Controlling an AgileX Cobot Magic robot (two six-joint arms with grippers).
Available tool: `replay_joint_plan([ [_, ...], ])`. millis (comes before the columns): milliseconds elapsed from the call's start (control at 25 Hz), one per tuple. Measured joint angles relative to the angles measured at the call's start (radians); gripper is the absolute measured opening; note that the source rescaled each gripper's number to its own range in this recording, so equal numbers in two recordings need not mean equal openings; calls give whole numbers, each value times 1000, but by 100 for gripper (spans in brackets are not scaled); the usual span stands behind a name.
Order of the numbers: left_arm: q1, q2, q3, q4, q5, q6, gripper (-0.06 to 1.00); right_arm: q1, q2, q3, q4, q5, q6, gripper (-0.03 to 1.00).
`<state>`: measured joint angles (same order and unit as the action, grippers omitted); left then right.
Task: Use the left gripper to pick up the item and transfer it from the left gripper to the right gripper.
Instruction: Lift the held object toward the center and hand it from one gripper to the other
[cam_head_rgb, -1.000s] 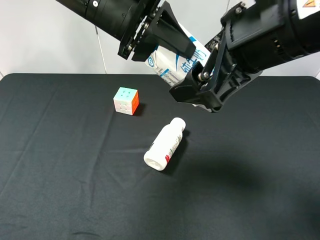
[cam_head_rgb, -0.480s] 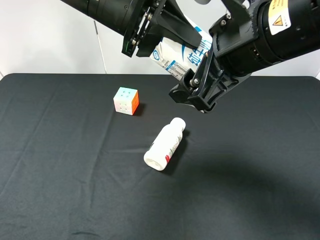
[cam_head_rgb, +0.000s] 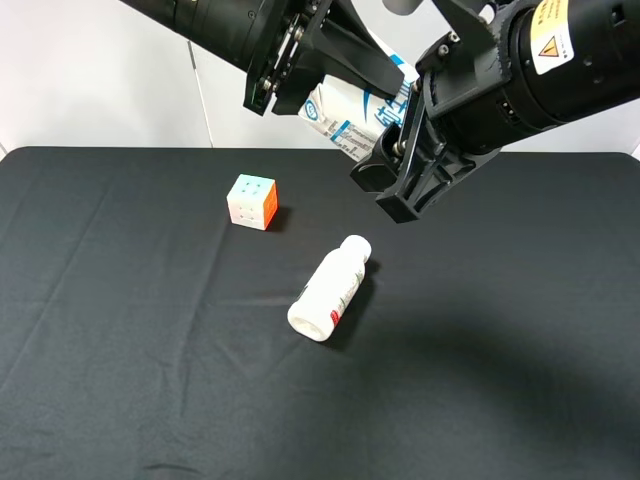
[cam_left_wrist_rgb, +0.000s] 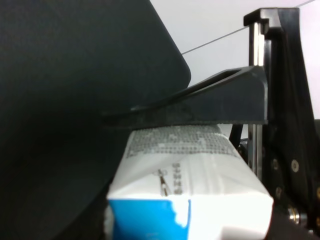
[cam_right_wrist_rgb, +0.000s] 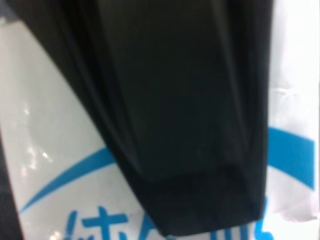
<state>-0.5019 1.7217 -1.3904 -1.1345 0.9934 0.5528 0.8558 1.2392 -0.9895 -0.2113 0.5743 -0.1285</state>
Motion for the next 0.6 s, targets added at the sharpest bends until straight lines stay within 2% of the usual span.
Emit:
replay_joint_plan([
  [520,0,0,0,5,-7,-9,0,0,0,0,-1,0,0,4],
  [560,0,0,0,5,-8,-17,3,0,0,0,-1,0,0,4],
  [600,0,0,0,4,-11,-23,12,0,0,0,-1,0,1,3],
])
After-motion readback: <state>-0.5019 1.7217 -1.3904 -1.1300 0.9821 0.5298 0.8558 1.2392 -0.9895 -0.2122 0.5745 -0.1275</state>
